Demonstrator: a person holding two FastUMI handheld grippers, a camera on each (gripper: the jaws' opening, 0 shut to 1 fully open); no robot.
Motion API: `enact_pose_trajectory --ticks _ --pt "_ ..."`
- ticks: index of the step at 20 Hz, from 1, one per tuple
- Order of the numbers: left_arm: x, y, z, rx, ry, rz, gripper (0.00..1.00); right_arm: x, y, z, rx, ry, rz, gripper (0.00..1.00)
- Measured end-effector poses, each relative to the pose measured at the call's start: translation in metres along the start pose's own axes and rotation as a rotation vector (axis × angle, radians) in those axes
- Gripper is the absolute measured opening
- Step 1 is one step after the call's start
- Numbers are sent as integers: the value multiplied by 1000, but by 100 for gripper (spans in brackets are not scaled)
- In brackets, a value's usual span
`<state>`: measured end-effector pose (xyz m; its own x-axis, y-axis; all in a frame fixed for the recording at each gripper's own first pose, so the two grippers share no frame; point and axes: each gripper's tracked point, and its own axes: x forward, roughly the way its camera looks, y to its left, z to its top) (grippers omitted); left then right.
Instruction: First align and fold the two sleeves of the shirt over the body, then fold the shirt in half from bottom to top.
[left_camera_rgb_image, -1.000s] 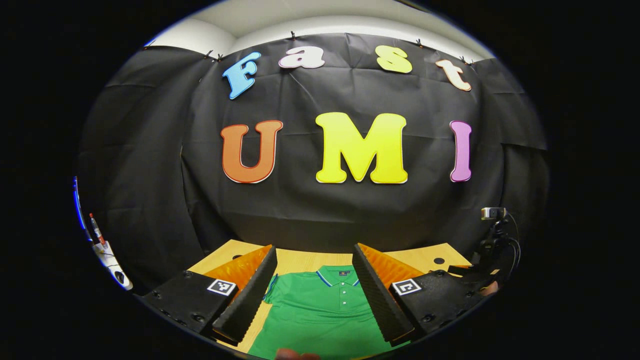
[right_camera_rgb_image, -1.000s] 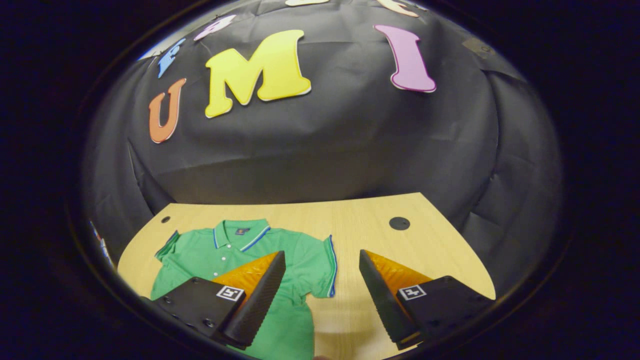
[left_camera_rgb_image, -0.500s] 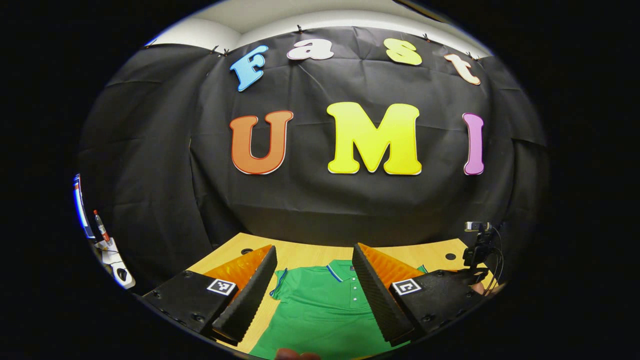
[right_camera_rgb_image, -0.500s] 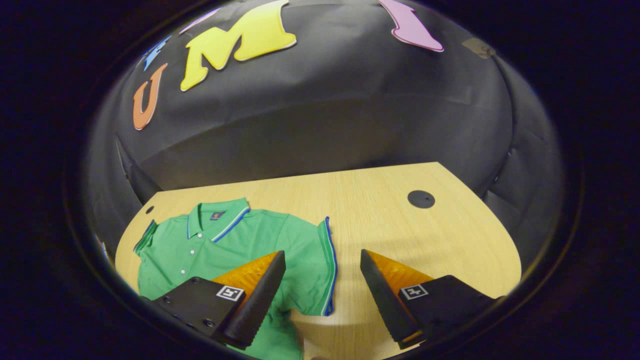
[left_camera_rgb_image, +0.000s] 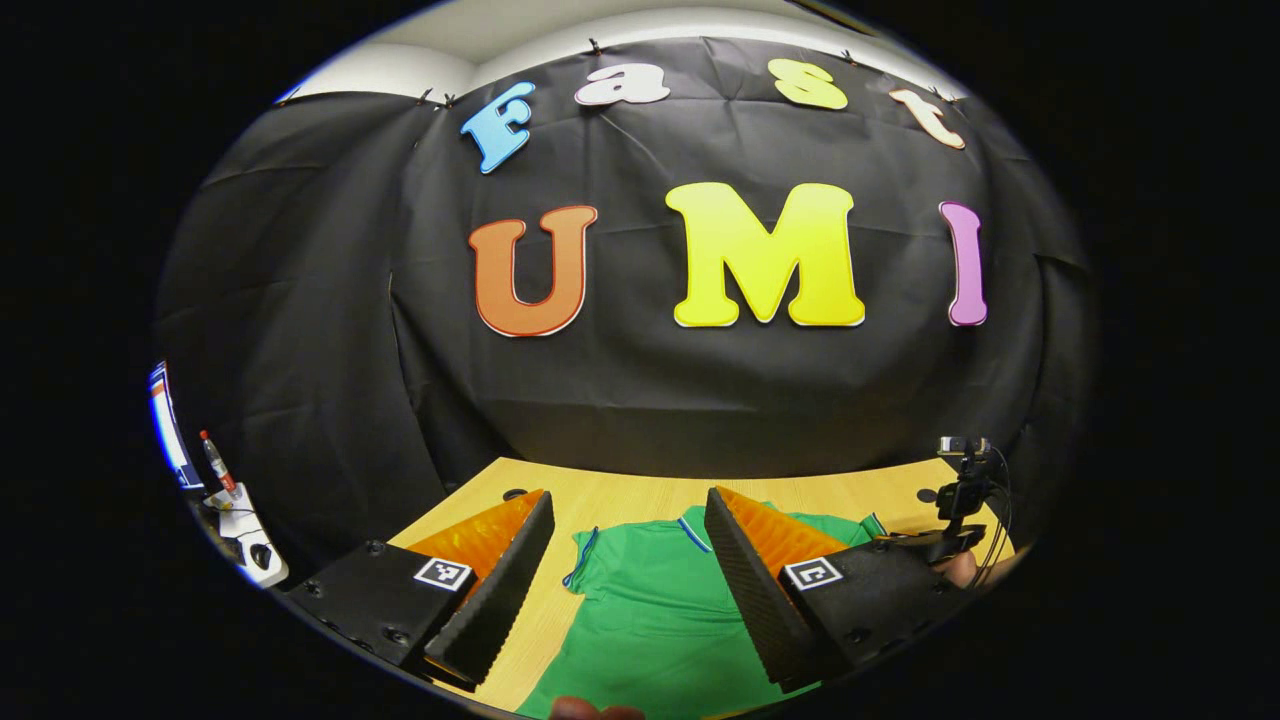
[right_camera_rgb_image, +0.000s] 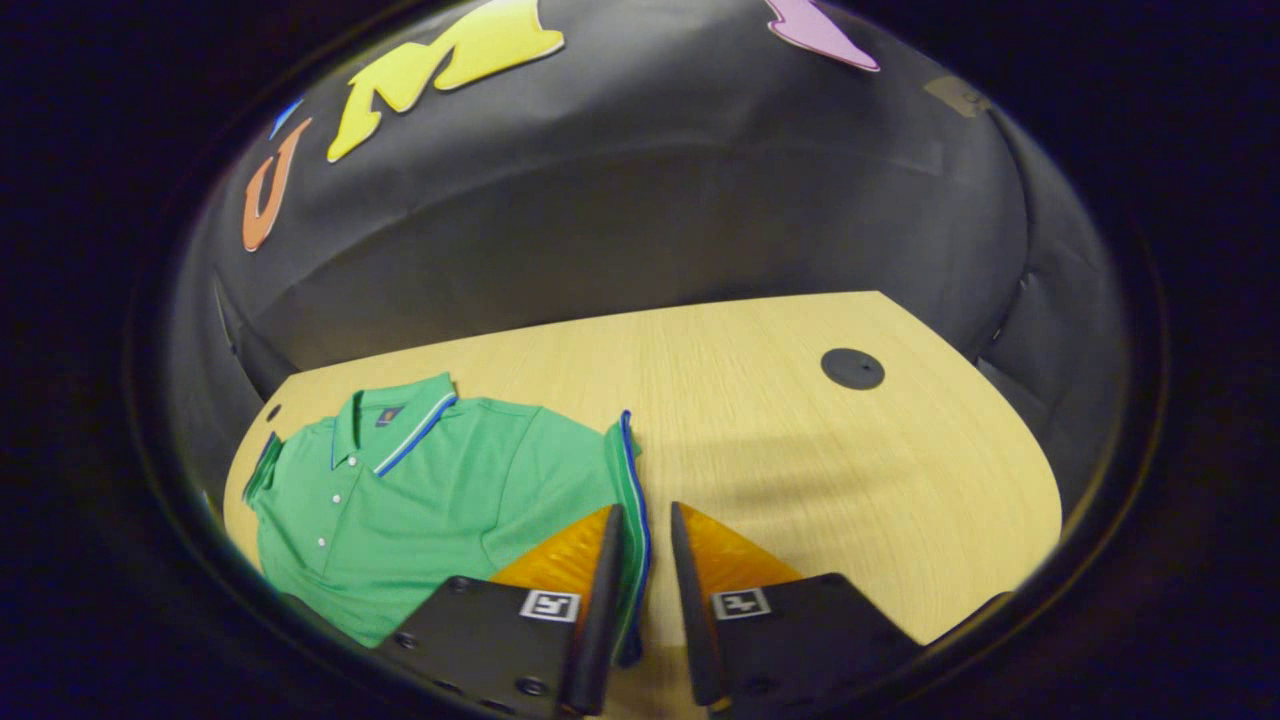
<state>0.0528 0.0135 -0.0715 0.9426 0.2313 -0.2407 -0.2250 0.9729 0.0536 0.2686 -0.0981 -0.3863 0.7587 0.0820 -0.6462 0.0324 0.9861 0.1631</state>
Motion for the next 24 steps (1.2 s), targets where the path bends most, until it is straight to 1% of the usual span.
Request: enact_pose_trajectory --ticks 1,2,3,5,7,8,9,10,12,15,20,24 --pt "1 -1 -3 -2 8 -1 98 0 1 1 15 1 12 9" --pt "0 -2 -4 -2 12 -2 98 1 2 0 19 4 21 5" --pt "-1 -4 -3 1 11 -3 98 1 2 0 19 8 27 8" --pt "-4 -6 0 10 0 -4 98 -3 4 2 10 11 43 8" --pt "-7 -3 1 15 -7 0 98 -10 8 13 -2 -19 48 8" --pt "-8 -1 0 12 -3 2 98 -15 13 22 0 -39 55 8" --pt "-8 -1 0 6 0 3 98 -20 20 30 4 -54 67 4" --pt "-10 0 0 0 3 6 98 -25 26 37 10 -66 83 8" --pt "-12 4 -3 -9 3 9 98 -33 40 52 18 -89 108 8" --pt "-16 12 -7 6 10 22 98 -40 65 62 22 -101 136 8" --pt "-25 34 -4 19 -3 50 98 -41 117 56 -26 -91 178 8" --pt "-34 59 -7 16 -2 88 98 -32 156 35 -66 -41 203 8"
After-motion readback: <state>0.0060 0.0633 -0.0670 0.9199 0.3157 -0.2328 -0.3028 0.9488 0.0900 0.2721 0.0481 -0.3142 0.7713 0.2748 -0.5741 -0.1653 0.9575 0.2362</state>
